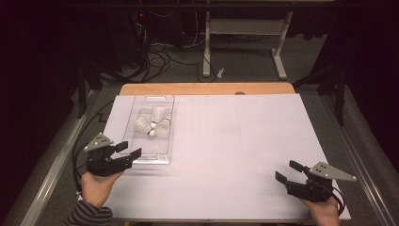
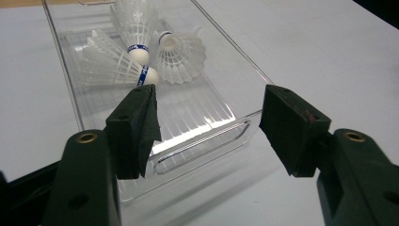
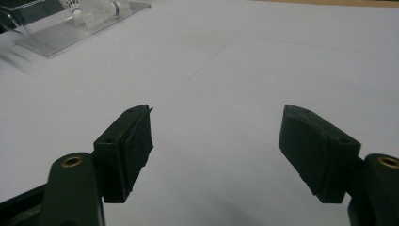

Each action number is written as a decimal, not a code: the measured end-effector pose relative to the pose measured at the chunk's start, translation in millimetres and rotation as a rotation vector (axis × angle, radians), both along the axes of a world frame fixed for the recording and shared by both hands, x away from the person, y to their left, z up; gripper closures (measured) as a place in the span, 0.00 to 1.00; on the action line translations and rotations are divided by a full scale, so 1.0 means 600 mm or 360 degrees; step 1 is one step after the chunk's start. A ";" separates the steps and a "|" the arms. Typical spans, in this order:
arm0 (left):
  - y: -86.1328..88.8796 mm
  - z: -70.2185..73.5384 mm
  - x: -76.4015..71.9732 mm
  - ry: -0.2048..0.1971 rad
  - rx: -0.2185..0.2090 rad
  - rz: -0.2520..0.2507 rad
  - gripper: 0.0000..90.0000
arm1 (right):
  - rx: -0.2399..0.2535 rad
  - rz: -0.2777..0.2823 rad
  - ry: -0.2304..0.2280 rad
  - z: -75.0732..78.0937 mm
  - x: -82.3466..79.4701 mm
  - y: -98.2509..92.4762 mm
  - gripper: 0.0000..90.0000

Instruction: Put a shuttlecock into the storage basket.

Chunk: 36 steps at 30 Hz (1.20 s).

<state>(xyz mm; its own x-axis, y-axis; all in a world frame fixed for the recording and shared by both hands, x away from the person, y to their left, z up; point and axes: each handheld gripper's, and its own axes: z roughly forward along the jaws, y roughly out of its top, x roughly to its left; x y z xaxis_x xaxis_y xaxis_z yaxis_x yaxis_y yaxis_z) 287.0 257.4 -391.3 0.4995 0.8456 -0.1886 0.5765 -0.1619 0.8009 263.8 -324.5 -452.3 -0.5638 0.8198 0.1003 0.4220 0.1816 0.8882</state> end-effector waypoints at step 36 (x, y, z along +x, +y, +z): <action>0.002 -0.047 -0.019 -0.0037 -0.0105 0.0001 0.39 | 0.0001 -0.0004 -0.0003 0.000 -0.001 -0.001 0.30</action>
